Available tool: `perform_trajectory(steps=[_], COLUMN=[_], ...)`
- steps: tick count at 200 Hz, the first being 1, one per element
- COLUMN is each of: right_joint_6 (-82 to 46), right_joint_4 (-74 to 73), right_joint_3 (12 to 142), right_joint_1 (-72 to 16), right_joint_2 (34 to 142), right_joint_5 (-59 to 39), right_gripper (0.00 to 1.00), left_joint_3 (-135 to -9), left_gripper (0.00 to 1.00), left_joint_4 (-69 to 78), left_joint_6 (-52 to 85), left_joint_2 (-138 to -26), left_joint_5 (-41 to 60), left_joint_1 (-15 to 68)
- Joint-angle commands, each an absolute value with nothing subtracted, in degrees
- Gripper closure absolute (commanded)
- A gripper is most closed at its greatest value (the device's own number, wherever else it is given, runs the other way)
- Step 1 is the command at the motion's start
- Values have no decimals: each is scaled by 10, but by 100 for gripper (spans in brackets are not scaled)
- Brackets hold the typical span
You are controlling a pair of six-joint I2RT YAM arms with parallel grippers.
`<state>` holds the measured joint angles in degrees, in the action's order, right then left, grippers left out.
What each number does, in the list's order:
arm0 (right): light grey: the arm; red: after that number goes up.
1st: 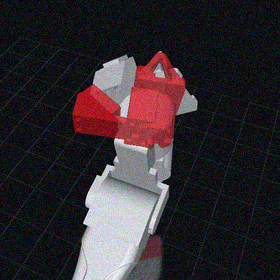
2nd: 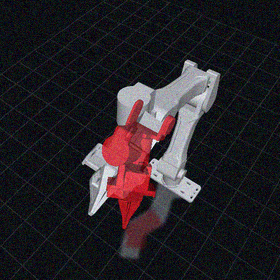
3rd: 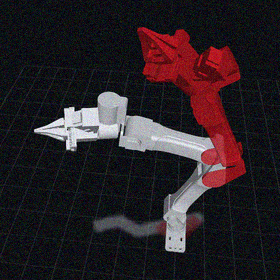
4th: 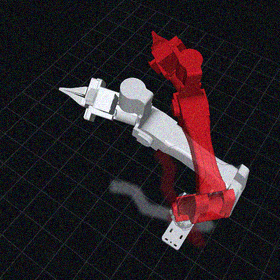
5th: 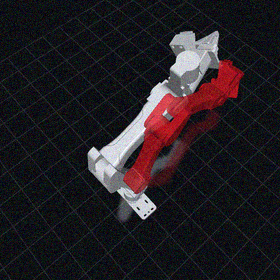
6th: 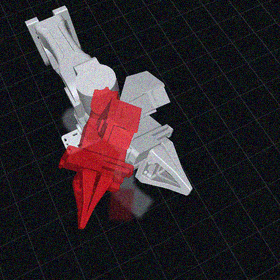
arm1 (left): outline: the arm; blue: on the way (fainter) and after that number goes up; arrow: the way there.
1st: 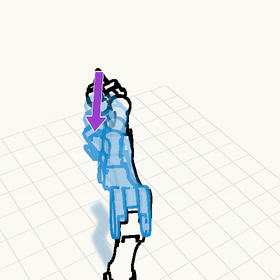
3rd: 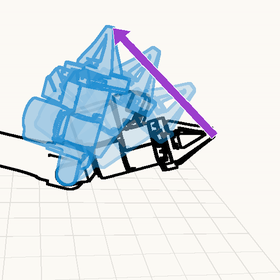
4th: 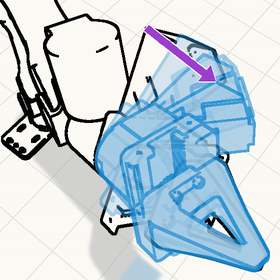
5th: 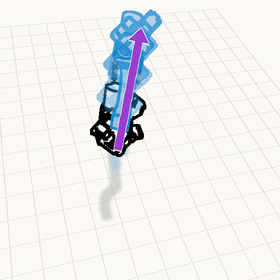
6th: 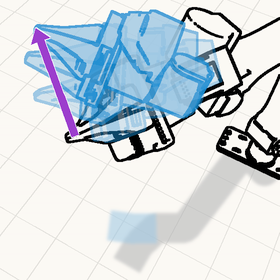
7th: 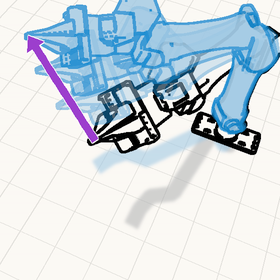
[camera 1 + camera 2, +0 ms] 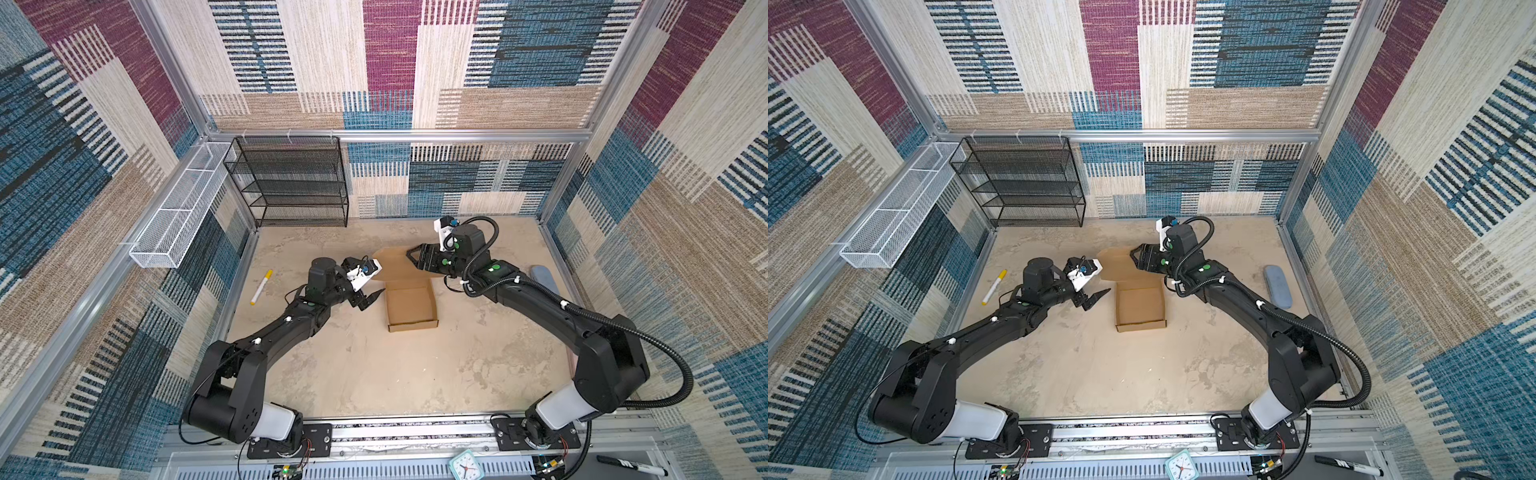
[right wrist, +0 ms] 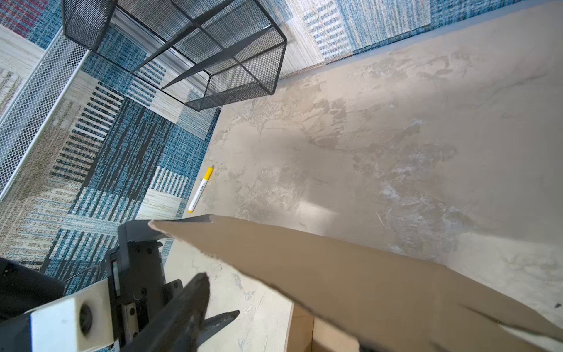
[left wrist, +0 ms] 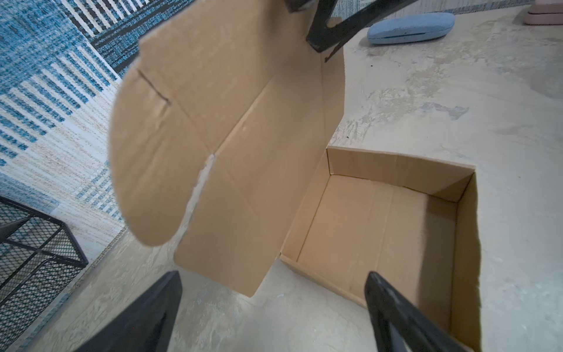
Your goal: Fold the paper box
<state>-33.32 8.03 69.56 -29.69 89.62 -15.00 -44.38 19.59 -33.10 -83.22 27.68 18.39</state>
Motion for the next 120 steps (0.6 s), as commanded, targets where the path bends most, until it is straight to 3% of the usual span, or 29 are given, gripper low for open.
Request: perform_trajectory(steps=[1,120], right_joint_6=[-328,-328], right_joint_4=[51,40], right_joint_3=[690,684], right_joint_1=[-296,-291], right_joint_2=[896,900], right_joint_5=[-157,-162], right_gripper=[25,26], left_joint_3=[-453,-468], left_gripper=[5,5], left_joint_4=[203,290], left_joint_6=[-313,-228], left_joint_2=[-846,-906], left_joint_5=[306,327], left_joint_1=[182,165])
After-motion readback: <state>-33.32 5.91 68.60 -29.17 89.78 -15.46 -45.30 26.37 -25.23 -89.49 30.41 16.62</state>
